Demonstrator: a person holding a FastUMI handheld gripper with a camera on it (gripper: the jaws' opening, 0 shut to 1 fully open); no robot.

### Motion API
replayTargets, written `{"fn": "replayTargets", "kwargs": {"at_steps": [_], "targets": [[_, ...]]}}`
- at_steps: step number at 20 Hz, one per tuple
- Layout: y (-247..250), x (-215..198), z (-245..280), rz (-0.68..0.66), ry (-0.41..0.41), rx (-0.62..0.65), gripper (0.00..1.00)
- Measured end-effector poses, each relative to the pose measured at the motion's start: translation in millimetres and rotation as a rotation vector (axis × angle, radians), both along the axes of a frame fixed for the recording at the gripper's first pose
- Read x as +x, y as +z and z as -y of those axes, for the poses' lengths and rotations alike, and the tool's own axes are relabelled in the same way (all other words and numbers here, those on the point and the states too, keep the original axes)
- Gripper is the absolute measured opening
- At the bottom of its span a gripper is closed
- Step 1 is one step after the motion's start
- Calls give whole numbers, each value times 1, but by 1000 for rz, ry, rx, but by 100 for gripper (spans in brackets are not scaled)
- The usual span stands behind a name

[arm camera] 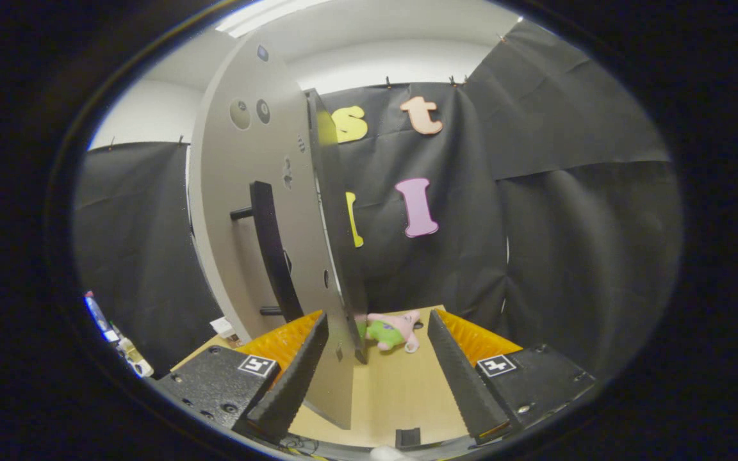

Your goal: Open the shoe cabinet door, grab the shoes and put them into the shoe cabinet, then close the shoe cabinet door.

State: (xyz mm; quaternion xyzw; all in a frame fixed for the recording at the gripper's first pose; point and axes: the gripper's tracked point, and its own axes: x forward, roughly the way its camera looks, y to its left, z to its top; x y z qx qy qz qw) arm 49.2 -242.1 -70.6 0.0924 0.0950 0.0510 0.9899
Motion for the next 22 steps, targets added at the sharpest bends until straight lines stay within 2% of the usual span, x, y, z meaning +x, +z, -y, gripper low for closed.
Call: {"fn": "replayTargets", "kwargs": {"at_steps": [3,6,10,14,22], "targets": [[-3,6,-15,2,20,-25,99],[-4,11,-13,6,-24,-71,98],[-6,10,-18,-29,-35,-68,97],[-2,6,-23,-30,-113,-147,97],[-4,-5,-76,-56,-143,-125,96]]}}
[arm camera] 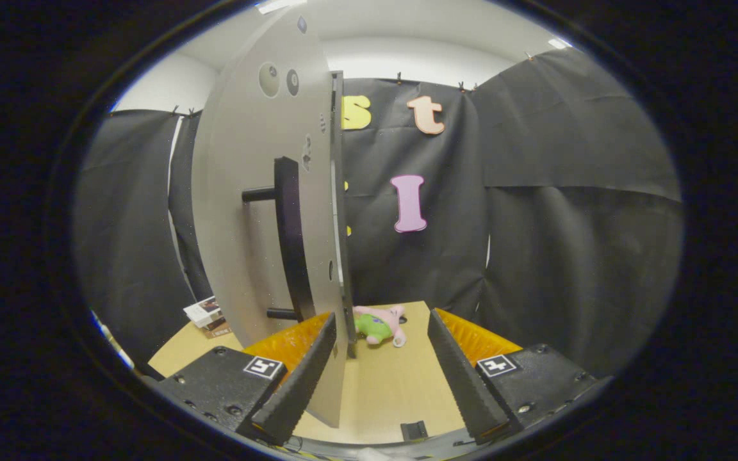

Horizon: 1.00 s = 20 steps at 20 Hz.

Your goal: Open the shoe cabinet door, grab the shoes and put them into the shoe cabinet, then close the shoe cabinet door.

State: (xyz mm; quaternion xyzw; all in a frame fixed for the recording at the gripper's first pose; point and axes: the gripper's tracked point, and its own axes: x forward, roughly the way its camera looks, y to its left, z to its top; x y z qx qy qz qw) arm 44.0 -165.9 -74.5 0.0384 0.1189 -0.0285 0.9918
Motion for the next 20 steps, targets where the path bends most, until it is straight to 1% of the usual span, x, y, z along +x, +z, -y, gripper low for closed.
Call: {"fn": "replayTargets", "kwargs": {"at_steps": [5,10,14,18,20], "targets": [[0,1,-49,3,25,-3,96],[-2,11,-103,11,72,-4,96],[1,27,-146,21,110,-37,96],[0,48,-190,28,157,-38,96],[4,58,-205,33,160,-34,97]]}}
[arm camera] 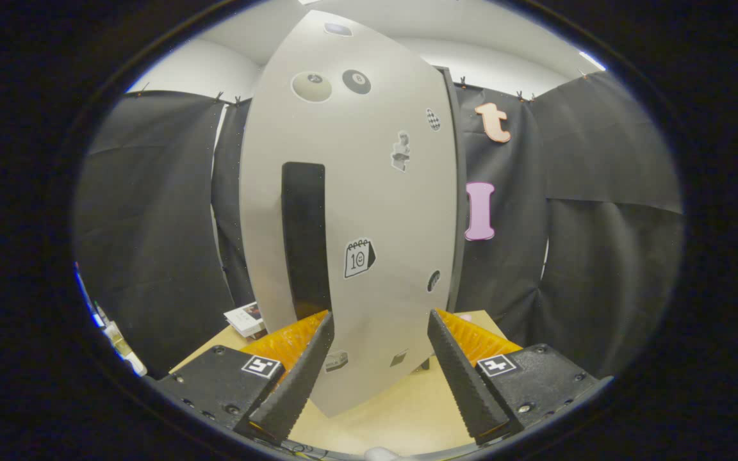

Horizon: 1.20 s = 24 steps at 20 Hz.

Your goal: Open the shoe cabinet door, grab the shoes and put them into the shoe cabinet, then close the shoe cabinet door.

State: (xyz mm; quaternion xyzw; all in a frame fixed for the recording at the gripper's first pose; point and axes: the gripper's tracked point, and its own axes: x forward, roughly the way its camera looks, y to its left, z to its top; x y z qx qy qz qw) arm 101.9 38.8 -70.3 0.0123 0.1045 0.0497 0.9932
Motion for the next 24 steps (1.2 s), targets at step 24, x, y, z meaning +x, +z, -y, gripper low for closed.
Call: {"fn": "replayTargets", "kwargs": {"at_steps": [24], "targets": [[7,5,60,-20,-151,22,98]]}}
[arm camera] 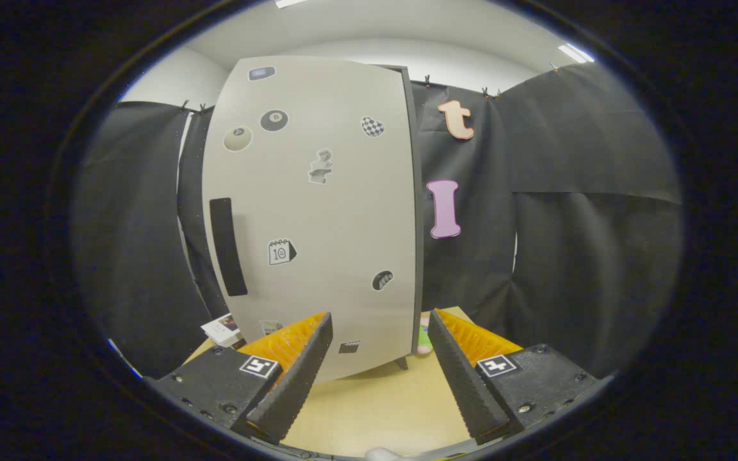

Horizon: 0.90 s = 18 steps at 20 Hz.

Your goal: Open the shoe cabinet door, grab the shoes and put them into the shoe cabinet, then close the shoe cabinet door.

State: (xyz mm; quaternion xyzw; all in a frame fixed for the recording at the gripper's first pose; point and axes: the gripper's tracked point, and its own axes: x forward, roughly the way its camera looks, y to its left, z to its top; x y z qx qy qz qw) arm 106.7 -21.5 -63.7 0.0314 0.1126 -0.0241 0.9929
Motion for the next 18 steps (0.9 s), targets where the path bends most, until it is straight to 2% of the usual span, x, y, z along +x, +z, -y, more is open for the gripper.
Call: {"fn": "replayTargets", "kwargs": {"at_steps": [18], "targets": [[8,-2,-28,1,59,-28,98]]}}
